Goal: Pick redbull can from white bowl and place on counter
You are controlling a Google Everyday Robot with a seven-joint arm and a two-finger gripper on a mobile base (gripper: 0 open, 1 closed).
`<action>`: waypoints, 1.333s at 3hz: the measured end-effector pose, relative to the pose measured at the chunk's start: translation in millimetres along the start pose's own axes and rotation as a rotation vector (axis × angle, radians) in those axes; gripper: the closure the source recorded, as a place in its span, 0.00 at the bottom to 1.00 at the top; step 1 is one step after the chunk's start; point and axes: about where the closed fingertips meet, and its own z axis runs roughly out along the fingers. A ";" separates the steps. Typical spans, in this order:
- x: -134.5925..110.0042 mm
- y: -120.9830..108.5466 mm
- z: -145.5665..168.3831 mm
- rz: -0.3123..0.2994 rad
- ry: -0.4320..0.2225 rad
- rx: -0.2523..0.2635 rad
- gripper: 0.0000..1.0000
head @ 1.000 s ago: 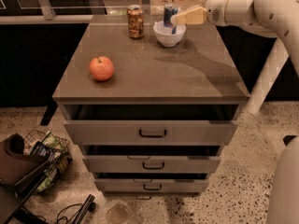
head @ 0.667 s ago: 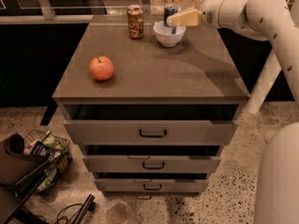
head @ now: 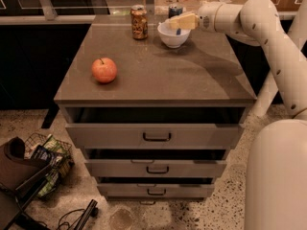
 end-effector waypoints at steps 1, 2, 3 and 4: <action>7.4 -0.6 15.3 0.011 0.000 -0.003 0.00; 11.0 -3.0 27.1 0.021 -0.015 0.000 0.00; 12.2 -6.0 35.2 0.028 -0.040 0.006 0.00; 15.0 -7.2 44.8 0.039 -0.064 0.005 0.00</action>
Offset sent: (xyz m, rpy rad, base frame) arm 0.0333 0.0135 -0.0167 0.0442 -0.0068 -0.0156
